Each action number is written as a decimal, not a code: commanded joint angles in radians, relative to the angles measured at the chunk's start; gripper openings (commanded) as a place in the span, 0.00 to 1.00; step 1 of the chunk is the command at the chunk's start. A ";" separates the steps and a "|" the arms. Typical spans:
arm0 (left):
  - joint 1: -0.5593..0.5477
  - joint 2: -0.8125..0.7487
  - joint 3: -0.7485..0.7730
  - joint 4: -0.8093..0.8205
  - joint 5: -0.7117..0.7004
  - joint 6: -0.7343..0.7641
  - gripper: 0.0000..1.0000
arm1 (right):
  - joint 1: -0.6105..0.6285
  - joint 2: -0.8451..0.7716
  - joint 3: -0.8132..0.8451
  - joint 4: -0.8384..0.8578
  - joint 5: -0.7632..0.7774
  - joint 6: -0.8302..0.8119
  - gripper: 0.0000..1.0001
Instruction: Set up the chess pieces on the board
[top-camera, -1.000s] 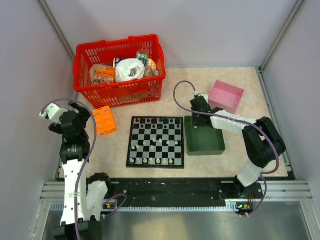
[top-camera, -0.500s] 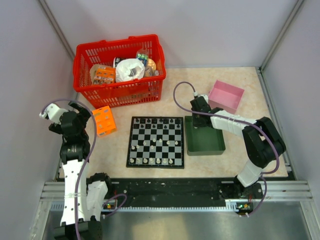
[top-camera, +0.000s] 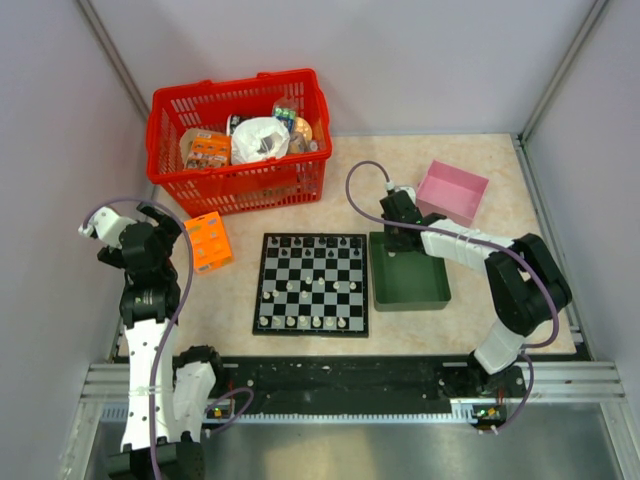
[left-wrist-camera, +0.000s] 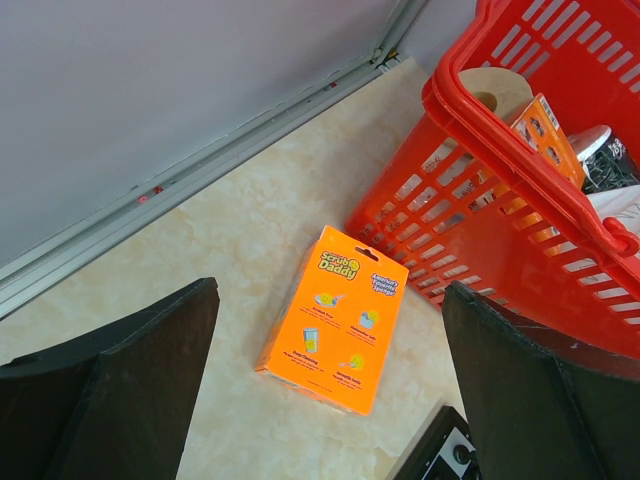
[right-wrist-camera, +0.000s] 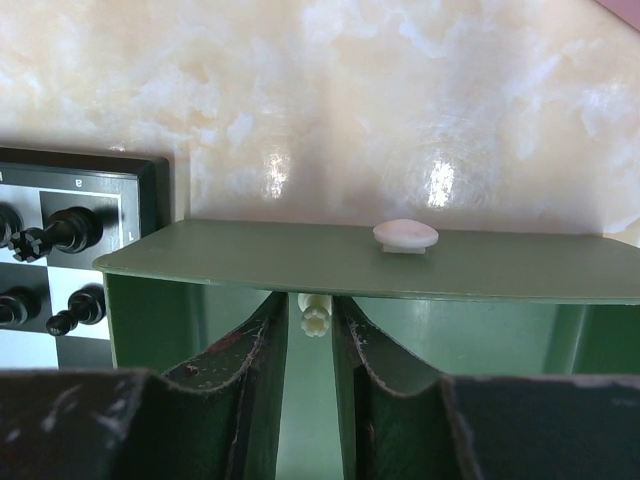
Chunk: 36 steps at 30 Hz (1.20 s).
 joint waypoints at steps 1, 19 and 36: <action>0.005 -0.007 -0.003 0.049 -0.007 0.002 0.99 | -0.011 0.000 0.030 0.000 -0.003 -0.008 0.24; 0.005 0.000 0.000 0.053 -0.002 0.002 0.99 | -0.011 0.014 0.040 -0.019 0.008 -0.018 0.24; 0.005 -0.004 0.002 0.055 -0.001 0.004 0.99 | -0.011 0.003 0.040 -0.031 -0.021 -0.007 0.12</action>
